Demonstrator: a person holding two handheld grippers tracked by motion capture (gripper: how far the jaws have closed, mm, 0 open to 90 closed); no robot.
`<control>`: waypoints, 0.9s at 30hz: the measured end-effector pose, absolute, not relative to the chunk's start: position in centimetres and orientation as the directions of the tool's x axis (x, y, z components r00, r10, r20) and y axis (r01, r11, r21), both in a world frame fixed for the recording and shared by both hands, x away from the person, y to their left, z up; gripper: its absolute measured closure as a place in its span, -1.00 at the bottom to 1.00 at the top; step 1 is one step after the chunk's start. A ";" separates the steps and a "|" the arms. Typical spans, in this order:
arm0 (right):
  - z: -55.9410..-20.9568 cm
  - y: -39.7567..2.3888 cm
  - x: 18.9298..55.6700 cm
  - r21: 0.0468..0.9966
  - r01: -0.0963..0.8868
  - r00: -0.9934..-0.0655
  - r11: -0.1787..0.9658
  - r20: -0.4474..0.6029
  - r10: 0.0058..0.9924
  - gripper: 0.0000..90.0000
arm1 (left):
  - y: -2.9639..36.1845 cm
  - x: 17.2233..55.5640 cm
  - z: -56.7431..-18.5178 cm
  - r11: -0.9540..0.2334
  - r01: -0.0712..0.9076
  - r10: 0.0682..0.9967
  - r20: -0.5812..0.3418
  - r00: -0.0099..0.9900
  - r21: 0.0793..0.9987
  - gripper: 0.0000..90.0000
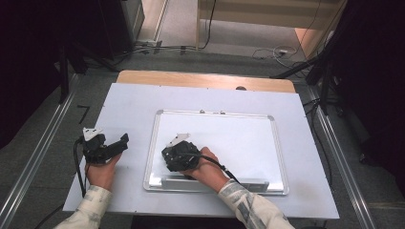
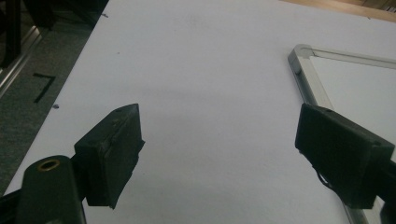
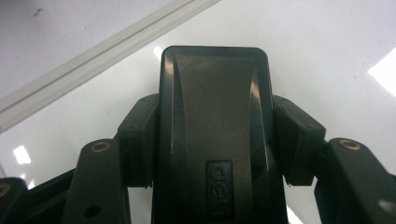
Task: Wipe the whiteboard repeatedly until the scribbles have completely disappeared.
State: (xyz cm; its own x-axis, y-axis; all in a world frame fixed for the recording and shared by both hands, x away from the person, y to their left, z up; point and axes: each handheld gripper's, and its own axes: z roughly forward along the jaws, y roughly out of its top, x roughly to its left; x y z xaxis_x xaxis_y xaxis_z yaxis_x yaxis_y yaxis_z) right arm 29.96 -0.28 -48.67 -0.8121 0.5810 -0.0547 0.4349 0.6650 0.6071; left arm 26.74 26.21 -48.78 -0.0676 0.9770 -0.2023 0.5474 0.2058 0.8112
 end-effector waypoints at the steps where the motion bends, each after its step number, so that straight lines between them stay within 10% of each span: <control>1: -48.7 -0.5 29.9 0.607 0.433 -0.814 0.666 -0.053 0.578 -0.14 | 26.2 26.7 -48.8 0.203 0.549 0.978 -0.200 -0.067 0.810 -0.66; 27: -48.5 -11.6 30.7 0.599 0.515 -0.734 0.613 -0.061 0.676 -0.14 | 26.1 26.7 -48.8 0.200 0.552 0.979 -0.193 -0.072 0.810 -0.66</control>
